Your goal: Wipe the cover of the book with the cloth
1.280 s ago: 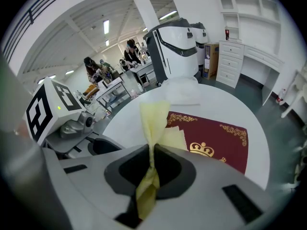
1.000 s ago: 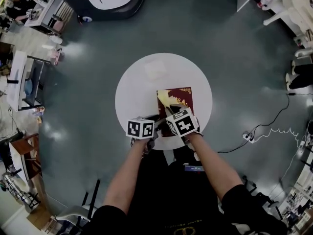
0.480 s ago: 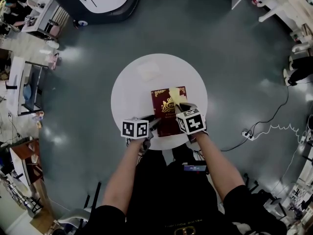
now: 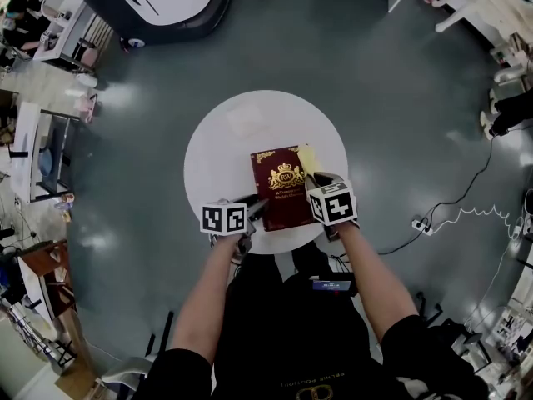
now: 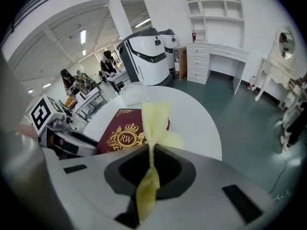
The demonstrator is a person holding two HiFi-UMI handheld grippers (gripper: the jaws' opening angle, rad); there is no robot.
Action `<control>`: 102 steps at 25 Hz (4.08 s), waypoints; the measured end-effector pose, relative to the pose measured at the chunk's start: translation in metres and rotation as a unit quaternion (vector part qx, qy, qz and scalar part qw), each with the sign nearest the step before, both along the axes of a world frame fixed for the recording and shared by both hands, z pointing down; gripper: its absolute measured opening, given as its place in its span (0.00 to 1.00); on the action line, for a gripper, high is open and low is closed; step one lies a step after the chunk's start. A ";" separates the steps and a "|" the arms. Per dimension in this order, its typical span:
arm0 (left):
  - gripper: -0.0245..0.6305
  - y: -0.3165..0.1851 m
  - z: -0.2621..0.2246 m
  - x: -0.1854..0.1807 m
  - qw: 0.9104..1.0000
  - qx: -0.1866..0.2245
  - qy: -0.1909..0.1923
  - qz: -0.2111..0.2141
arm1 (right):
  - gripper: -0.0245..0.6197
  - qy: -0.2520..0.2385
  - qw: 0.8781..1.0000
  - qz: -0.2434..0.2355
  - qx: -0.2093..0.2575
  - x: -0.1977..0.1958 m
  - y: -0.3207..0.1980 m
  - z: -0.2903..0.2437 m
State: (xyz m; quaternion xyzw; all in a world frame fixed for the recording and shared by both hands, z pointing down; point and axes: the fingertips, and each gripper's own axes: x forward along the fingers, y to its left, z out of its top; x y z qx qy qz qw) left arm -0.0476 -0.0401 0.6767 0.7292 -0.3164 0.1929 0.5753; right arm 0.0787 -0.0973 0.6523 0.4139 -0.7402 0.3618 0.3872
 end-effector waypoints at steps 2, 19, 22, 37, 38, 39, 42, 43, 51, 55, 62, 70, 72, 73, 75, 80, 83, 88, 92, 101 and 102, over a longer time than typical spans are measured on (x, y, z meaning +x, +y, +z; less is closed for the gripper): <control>0.30 0.000 0.000 0.001 1.000 0.001 0.000 0.000 | 0.16 0.001 1.000 0.006 0.001 0.004 0.001 0.000; 0.30 0.005 -0.007 0.003 1.000 0.006 0.023 0.015 | 0.16 -0.027 0.999 -0.043 0.008 -0.055 0.012 -0.019; 0.30 0.012 -0.009 0.003 0.999 0.004 0.028 0.020 | 0.16 -0.036 0.997 -0.066 0.000 -0.078 0.022 -0.018; 0.27 0.027 -0.004 0.005 0.999 -0.002 0.033 0.016 | 0.16 -0.051 0.988 -0.139 -0.042 -0.132 0.050 -0.001; 0.27 0.027 -0.003 0.004 0.999 -0.001 0.032 0.016 | 0.16 -0.051 0.988 -0.138 -0.043 -0.132 0.050 0.001; 0.27 0.027 -0.003 0.004 0.999 0.000 0.032 0.016 | 0.16 -0.051 0.988 -0.136 -0.044 -0.132 0.050 0.002; 0.27 0.026 -0.002 0.003 0.999 0.004 0.031 0.013 | 0.16 -0.049 0.989 -0.130 -0.041 -0.128 0.048 0.003; 0.27 0.026 -0.002 0.003 0.999 0.004 0.033 0.011 | 0.16 -0.048 0.990 -0.127 -0.039 -0.127 0.047 0.003; 0.27 0.026 -0.003 0.001 1.000 0.001 0.025 0.018 | 0.16 -0.048 0.993 -0.100 -0.032 -0.103 0.041 0.002; 0.27 0.025 -0.002 0.001 1.000 -0.001 0.024 0.017 | 0.16 -0.041 0.995 -0.086 -0.028 -0.083 0.035 0.001; 0.27 0.025 -0.002 0.001 1.000 0.000 0.025 0.017 | 0.16 -0.033 0.998 -0.038 -0.024 -0.039 0.028 0.002; 0.27 0.026 -0.002 0.004 1.000 -0.001 0.022 0.016 | 0.16 -0.028 0.999 -0.003 -0.019 -0.001 0.023 0.000; 0.27 0.026 0.000 0.004 1.000 -0.001 0.021 0.017 | 0.16 -0.028 0.999 0.006 -0.019 0.005 0.022 0.000; 0.27 0.026 -0.001 0.004 1.000 -0.001 0.023 0.016 | 0.16 -0.028 0.999 0.009 -0.018 0.008 0.021 0.000; 0.27 0.024 -0.003 0.004 1.000 0.001 0.027 0.011 | 0.16 -0.029 0.999 0.017 -0.018 0.011 0.020 0.000; 0.27 0.026 0.000 0.004 1.000 -0.001 0.024 0.006 | 0.16 -0.030 0.999 0.028 -0.020 0.017 0.021 0.001; 0.27 0.027 -0.002 0.004 1.000 -0.001 0.023 0.006 | 0.16 -0.039 0.999 0.031 -0.018 0.013 0.022 -0.007; 0.27 0.026 -0.002 0.005 1.000 0.000 0.026 0.003 | 0.16 -0.048 0.999 -0.016 -0.004 -0.016 0.029 -0.020; 0.27 0.026 -0.002 0.005 1.000 0.000 0.028 0.002 | 0.16 -0.063 0.997 -0.053 -0.010 -0.051 0.039 -0.022; 0.27 0.025 -0.003 0.006 0.999 0.000 0.035 -0.002 | 0.16 -0.070 0.992 -0.103 -0.036 -0.102 0.067 -0.009; 0.27 0.025 -0.003 0.005 0.999 0.000 0.036 -0.002 | 0.16 -0.068 0.991 -0.104 -0.039 -0.104 0.068 -0.006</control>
